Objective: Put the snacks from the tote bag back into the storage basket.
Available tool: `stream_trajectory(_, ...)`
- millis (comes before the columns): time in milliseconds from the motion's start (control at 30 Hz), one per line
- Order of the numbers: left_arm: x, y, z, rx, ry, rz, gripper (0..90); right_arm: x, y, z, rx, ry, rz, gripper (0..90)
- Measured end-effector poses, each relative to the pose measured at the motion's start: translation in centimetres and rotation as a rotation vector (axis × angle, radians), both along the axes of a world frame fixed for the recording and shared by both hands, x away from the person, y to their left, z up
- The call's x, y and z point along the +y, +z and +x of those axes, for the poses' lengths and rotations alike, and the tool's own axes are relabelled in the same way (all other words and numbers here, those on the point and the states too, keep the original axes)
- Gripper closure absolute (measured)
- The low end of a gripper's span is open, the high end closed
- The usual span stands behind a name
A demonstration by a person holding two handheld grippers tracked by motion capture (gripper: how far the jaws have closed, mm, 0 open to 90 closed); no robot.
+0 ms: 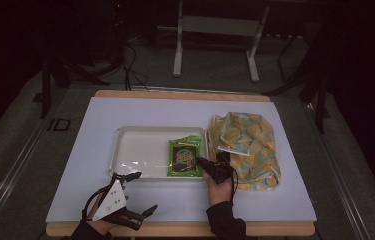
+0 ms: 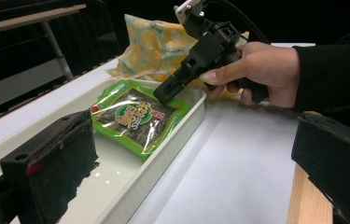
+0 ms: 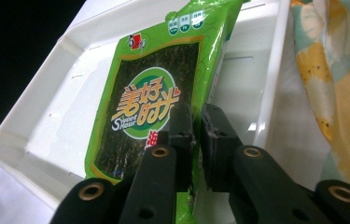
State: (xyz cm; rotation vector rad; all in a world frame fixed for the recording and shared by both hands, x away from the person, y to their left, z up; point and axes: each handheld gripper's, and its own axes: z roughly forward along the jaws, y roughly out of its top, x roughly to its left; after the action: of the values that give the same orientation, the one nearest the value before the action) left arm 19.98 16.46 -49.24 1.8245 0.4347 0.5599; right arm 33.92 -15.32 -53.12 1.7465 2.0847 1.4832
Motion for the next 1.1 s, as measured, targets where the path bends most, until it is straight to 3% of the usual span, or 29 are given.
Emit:
stream_trajectory(200,0.0,0.0,0.0,0.001,0.001,-0.001,0.4,0.2,0.2,0.1,-0.007,0.01,-0.028,77.9)
stream_trajectory(433,0.0,0.0,0.0,0.002,0.0,-0.001,0.4,0.1,1.0,0.1,-0.026,0.014,-0.029,73.6)
stream_trajectory(700,0.0,0.0,0.0,0.003,0.001,-0.001,0.4,0.5,3.4,0.1,-0.089,0.066,-0.105,65.0)
stream_trajectory(900,0.0,0.0,0.1,0.005,0.002,-0.001,0.4,1.0,5.2,0.6,-0.128,0.125,-0.203,56.2)
stream_trajectory(1100,0.0,0.0,0.1,0.005,0.005,-0.001,0.4,0.7,7.2,1.2,-0.174,0.16,-0.224,49.4)
